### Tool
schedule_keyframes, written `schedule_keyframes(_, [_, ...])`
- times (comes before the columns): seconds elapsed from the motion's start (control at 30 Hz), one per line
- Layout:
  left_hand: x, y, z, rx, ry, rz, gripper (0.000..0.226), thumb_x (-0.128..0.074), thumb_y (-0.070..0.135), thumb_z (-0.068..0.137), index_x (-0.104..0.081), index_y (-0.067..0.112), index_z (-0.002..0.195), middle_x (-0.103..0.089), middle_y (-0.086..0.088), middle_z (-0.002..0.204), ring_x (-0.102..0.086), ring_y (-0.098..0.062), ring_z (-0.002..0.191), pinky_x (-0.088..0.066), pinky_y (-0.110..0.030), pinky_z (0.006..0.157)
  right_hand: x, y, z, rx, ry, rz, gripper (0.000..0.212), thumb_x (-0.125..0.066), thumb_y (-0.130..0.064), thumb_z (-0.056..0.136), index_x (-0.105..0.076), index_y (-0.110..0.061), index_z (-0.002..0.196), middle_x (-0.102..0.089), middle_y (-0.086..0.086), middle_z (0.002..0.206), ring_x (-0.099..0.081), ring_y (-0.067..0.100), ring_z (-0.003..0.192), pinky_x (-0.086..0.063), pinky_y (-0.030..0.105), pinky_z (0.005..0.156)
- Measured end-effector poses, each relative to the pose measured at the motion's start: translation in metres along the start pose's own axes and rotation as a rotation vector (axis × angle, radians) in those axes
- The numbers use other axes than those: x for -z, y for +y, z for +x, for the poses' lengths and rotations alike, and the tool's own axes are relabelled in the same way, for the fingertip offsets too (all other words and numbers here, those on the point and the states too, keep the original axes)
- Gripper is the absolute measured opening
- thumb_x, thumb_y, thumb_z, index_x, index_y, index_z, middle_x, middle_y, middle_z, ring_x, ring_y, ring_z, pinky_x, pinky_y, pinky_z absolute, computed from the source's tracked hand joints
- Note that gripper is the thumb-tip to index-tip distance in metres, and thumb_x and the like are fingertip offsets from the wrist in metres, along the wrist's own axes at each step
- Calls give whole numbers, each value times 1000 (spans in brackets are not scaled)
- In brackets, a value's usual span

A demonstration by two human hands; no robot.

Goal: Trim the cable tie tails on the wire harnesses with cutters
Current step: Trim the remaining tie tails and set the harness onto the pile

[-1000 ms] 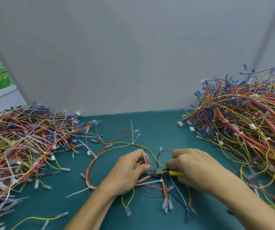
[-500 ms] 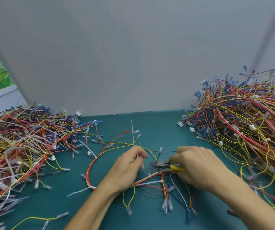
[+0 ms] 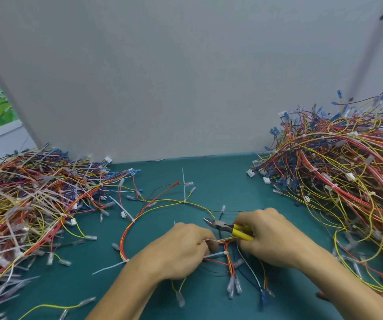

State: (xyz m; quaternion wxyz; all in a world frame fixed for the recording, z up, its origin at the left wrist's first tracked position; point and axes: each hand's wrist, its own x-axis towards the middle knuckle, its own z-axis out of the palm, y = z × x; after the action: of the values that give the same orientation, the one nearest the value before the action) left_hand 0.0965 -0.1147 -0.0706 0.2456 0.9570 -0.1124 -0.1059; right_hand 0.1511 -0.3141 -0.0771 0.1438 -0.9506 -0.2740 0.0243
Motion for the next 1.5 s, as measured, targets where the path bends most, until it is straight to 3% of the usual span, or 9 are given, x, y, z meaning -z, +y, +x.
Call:
schedule_keyframes(0.1, [2,-2,-1,22,-40,-193,35,-39,3,86,-69,20,95,-71,6,81,-54,1,64,-44,-17,64,-1,0,0,3,-2,8,17,-55,-33,79,-59,-21,89,-61,1,75,-54,27,80,-50,36,67])
schedule_keyframes(0.2, [0,-2,-2,83,-37,-652,33,-40,-2,90,-69,13,93,-68,-1,76,-38,-5,46,-30,-18,47,-2,1,1,8,5,9,17,-55,-34,79,-57,-19,88,-59,2,74,-53,27,79,-50,37,67])
schedule_keyframes(0.37, [-8,-6,3,106,-57,-1024,29,-39,-8,93,-65,2,100,-70,-6,81,-28,-5,42,-21,-18,43,-2,1,2,18,-5,2,15,-54,-33,78,-53,-19,82,-56,2,70,-50,28,77,-47,37,65])
schedule_keyframes(0.5, [-11,-7,3,33,-27,-812,29,-58,-5,87,-74,18,93,-73,7,80,-54,0,57,-38,-12,48,0,0,1,2,-24,19,14,-55,-32,78,-53,-19,78,-54,1,67,-50,25,72,-44,35,62])
schedule_keyframes(0.6, [-15,-9,7,-6,111,-483,21,-71,6,80,-78,25,88,-73,10,80,-62,-4,71,-48,-18,67,3,-2,0,-8,-28,32,14,-56,-32,79,-53,-18,76,-54,2,65,-49,24,71,-45,35,62])
schedule_keyframes(0.8, [-22,-11,13,-119,194,-335,16,-67,13,86,-76,25,90,-73,13,91,-65,2,87,-49,-20,85,11,-5,-3,-91,-53,6,18,-55,-29,80,-47,-17,69,-47,0,64,-49,28,76,-37,33,56])
schedule_keyframes(0.97, [-24,-11,15,-95,197,-333,15,-61,19,91,-72,29,88,-71,15,86,-62,3,83,-46,-14,78,36,-9,-12,-178,-78,-109,19,-55,-33,80,-54,-15,83,-47,1,74,-54,29,82,-40,32,59])
schedule_keyframes(1.17, [-25,-8,21,-63,241,-330,10,-63,27,90,-70,27,83,-70,7,81,-60,-6,78,-45,-22,76,72,-25,-45,-215,-76,-447,33,-56,-44,76,-55,-20,98,-39,-4,73,-46,28,75,-33,28,58])
schedule_keyframes(1.5, [-25,-8,21,-72,257,-315,18,-63,30,90,-65,31,72,-65,2,74,-49,-5,66,-39,-20,64,56,-61,-55,-148,-168,-450,33,-56,-40,84,-33,-19,74,-26,-3,71,-35,26,72,-22,26,50])
